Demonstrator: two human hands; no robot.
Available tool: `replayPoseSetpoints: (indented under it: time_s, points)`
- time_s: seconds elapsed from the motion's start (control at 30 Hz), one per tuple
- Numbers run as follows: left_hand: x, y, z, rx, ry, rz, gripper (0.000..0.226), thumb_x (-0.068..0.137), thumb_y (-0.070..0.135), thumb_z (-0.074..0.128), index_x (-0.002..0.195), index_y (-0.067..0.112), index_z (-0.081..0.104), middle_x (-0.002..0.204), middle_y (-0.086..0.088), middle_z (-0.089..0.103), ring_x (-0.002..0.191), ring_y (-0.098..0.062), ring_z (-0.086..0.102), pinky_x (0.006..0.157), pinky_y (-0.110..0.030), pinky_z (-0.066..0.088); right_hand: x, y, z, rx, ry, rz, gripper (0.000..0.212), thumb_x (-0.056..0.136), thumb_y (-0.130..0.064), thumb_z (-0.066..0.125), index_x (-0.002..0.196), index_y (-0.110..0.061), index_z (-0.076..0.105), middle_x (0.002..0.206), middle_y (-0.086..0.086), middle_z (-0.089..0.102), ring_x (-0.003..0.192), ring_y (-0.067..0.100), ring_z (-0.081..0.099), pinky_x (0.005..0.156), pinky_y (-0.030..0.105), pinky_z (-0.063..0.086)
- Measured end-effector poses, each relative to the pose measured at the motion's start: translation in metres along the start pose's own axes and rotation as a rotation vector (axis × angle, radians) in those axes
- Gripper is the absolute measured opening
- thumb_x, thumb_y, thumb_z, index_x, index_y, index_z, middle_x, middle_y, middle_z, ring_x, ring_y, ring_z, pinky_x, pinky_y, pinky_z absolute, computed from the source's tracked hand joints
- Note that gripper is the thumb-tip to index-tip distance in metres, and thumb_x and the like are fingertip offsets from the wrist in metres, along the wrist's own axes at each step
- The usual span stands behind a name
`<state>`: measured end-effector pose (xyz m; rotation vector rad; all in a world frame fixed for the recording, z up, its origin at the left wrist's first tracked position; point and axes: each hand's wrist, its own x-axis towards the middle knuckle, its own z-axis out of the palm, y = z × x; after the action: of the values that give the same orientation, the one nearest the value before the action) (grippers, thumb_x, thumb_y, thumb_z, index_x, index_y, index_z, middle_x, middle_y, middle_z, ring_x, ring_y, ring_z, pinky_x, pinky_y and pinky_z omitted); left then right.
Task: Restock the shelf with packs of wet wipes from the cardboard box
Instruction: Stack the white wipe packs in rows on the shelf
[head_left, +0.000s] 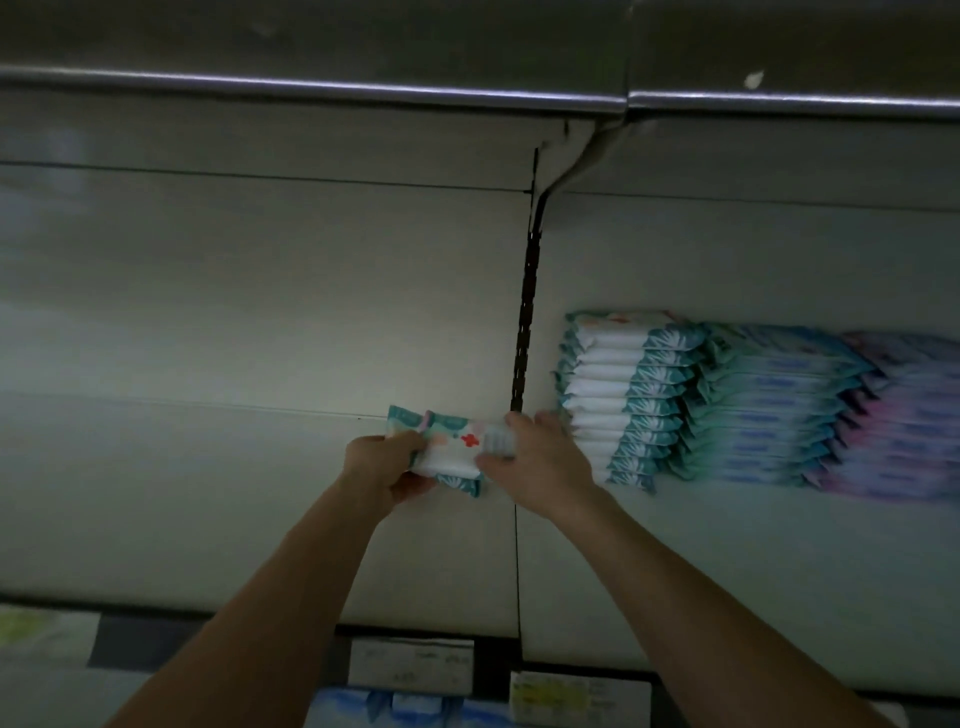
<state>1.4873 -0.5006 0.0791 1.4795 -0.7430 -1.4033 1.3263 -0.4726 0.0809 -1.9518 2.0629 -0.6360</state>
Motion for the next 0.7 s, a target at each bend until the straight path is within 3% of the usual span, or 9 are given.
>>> replayPoseSetpoints:
  time_s: [0.1,0.17,0.23,0.33,0.4,0.53,0.63,0.7]
  points:
    - [0.011,-0.004,-0.002,0.052,0.021,-0.003,0.019,0.08,0.009,0.074,0.084,-0.004,0.061,0.093,-0.021,0.066,0.084,-0.034,0.065,0.085,-0.047,0.055,-0.001,-0.007,0.014,-0.243,0.085,-0.208,0.046,0.086,-0.039,0.06,0.127,-0.021,0.056,0.132,0.007,0.04,0.121,0.028,0.038,0.094,0.036,0.041]
    - [0.02,-0.004,-0.003,0.086,0.028,-0.018,0.028,0.076,0.014,0.078,0.091,-0.005,0.064,0.098,-0.021,0.068,0.091,-0.035,0.066,0.09,-0.049,0.053,0.002,-0.009,0.026,-0.316,0.066,-0.284,0.042,0.088,-0.027,0.057,0.129,-0.021,0.055,0.129,0.005,0.047,0.119,0.027,0.041,0.09,0.035,0.04]
    - [0.025,-0.002,-0.006,0.111,0.011,-0.025,0.029,0.08,0.011,0.074,0.099,-0.006,0.062,0.093,-0.019,0.068,0.087,-0.033,0.067,0.085,-0.046,0.056,0.005,-0.005,0.033,-0.365,0.055,-0.283,0.042,0.091,-0.016,0.052,0.132,-0.018,0.052,0.126,0.008,0.052,0.117,0.028,0.045,0.086,0.034,0.04]
    - [0.032,0.005,-0.016,0.086,0.066,0.02,0.012,0.091,0.006,0.06,0.1,0.0,0.056,0.093,-0.02,0.061,0.071,-0.03,0.062,0.055,-0.037,0.058,0.012,0.006,0.038,-0.432,0.043,-0.252,0.042,0.095,-0.005,0.042,0.135,-0.014,0.051,0.128,0.012,0.052,0.119,0.028,0.045,0.088,0.033,0.04]
    - [0.035,0.012,-0.024,0.053,0.121,0.062,0.007,0.093,0.006,0.057,0.097,0.001,0.054,0.095,-0.019,0.06,0.067,-0.029,0.061,0.047,-0.035,0.055,0.018,0.012,0.04,-0.481,0.049,-0.238,0.041,0.096,-0.006,0.042,0.135,-0.015,0.052,0.128,0.012,0.05,0.12,0.028,0.044,0.091,0.033,0.04]
    - [0.032,0.024,-0.022,-0.042,0.114,0.124,0.006,0.094,0.006,0.054,0.097,0.001,0.052,0.102,-0.02,0.061,0.084,-0.033,0.064,0.063,-0.037,0.058,0.029,0.015,0.039,-0.394,0.023,-0.178,0.036,0.097,-0.012,0.044,0.132,-0.014,0.056,0.127,0.011,0.051,0.118,0.027,0.047,0.093,0.032,0.041]
    - [0.023,0.027,-0.006,-0.043,-0.013,0.1,0.009,0.094,0.002,0.054,0.102,0.001,0.052,0.106,-0.021,0.061,0.091,-0.035,0.064,0.074,-0.045,0.057,0.033,0.01,0.024,-0.223,0.093,-0.139,0.023,0.096,-0.01,0.046,0.11,-0.005,0.064,0.108,0.013,0.06,0.099,0.026,0.057,0.074,0.028,0.043]
    - [0.02,0.025,0.007,-0.017,-0.085,0.069,0.023,0.093,-0.001,0.054,0.116,-0.001,0.051,0.11,-0.02,0.061,0.089,-0.033,0.064,0.071,-0.043,0.058,0.033,0.007,0.013,-0.142,0.174,-0.134,0.018,0.094,-0.007,0.05,0.104,-0.004,0.064,0.102,0.013,0.061,0.086,0.023,0.057,0.066,0.026,0.039]
